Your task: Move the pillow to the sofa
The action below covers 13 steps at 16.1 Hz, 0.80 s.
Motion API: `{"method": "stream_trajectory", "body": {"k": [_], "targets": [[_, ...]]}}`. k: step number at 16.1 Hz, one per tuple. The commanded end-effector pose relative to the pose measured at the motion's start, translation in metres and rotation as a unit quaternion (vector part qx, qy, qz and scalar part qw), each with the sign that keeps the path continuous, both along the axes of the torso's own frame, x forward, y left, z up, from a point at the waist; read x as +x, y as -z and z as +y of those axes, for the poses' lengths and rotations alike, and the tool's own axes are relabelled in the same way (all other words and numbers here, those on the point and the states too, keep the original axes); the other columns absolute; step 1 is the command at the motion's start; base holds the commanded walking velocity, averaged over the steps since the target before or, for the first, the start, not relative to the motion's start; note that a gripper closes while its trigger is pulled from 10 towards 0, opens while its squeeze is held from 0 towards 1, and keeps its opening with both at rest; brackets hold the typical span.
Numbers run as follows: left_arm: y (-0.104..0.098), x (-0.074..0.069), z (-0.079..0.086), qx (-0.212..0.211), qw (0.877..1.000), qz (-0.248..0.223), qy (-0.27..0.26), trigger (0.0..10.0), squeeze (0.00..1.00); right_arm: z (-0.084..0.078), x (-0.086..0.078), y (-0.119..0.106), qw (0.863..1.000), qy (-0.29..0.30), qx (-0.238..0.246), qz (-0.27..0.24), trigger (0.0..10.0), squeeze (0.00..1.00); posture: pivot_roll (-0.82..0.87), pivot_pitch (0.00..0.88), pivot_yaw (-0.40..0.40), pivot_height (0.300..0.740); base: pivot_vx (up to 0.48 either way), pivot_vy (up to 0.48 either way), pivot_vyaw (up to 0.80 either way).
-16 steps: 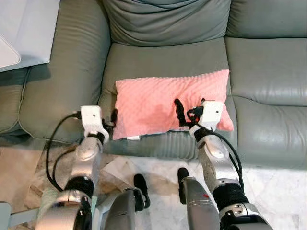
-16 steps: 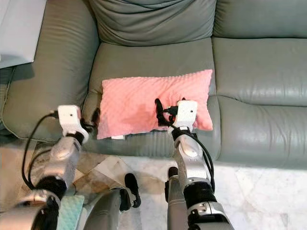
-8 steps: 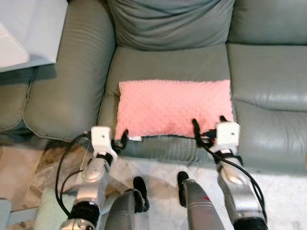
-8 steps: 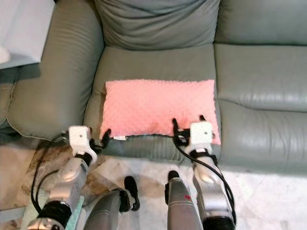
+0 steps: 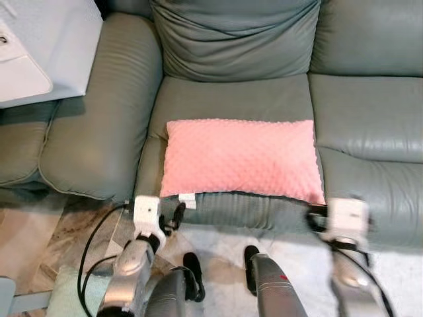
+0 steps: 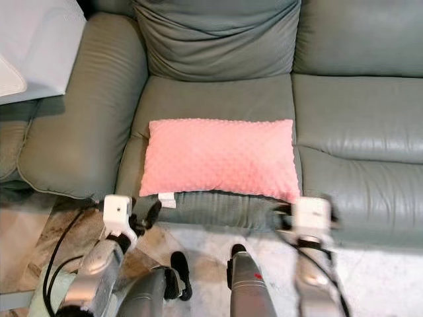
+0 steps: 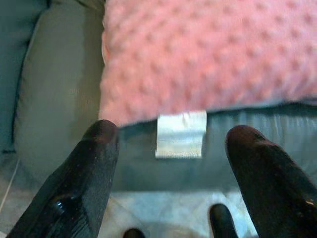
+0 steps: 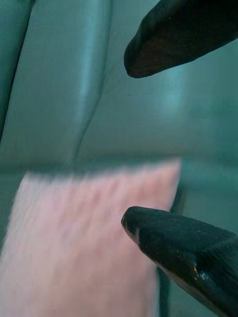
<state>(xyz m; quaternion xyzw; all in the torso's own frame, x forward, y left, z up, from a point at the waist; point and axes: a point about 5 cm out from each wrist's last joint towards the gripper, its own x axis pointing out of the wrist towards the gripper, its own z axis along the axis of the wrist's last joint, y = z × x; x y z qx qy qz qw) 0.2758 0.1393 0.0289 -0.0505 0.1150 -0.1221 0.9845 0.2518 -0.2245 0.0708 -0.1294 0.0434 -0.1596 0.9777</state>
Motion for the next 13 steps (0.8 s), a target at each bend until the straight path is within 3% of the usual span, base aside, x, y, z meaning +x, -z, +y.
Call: {"method": "stream_trajectory", "body": {"k": [1, 4, 7, 9, 10, 13], "targets": [[0.011, -0.014, 0.008, 0.015, 1.0, 0.028, 0.004, 10.0, 0.0, -0.015, -0.009, 0.017, 0.999, 0.032, -0.011, 0.038, 10.0, 0.0, -0.17, 0.367, 0.149, 0.74, 0.0, 0.0, 0.0], [0.006, -0.027, 0.016, 0.024, 0.999, 0.034, 0.016, 10.0, 0.0, -0.049, 0.001, 0.019, 0.995, 0.085, -0.02, 0.052, 10.0, 0.0, -0.11, 0.428, 0.183, 0.74, 0.0, 0.0, 0.0], [0.001, -0.041, 0.029, 0.038, 0.998, 0.044, 0.019, 10.0, 0.0, -0.066, 0.017, 0.021, 0.993, 0.099, -0.018, 0.069, 10.0, 0.0, -0.05, 0.472, 0.21, 0.74, 0.0, 0.0, 0.0], [-0.005, -0.049, 0.035, 0.042, 0.997, 0.05, 0.029, 10.0, 0.0, -0.068, 0.032, 0.019, 0.993, 0.096, 0.013, 0.074, 10.0, 0.0, -0.02, 0.494, 0.225, 0.74, 0.0, 0.0, 0.0], [-0.013, -0.056, 0.036, 0.039, 0.997, 0.053, 0.046, 10.0, 0.0, -0.058, 0.048, 0.016, 0.993, 0.072, 0.049, 0.074, 10.0, 0.0, 0.02, 0.512, 0.238, 0.74, 0.0, 0.0, 0.0], [-0.018, -0.063, 0.038, 0.042, 0.996, 0.057, 0.048, 10.0, 0.0, -0.042, 0.069, 0.006, 0.994, 0.04, 0.077, 0.063, 10.0, 0.0, 0.05, 0.517, 0.242, 0.74, 0.0, 0.0, 0.0]]}}
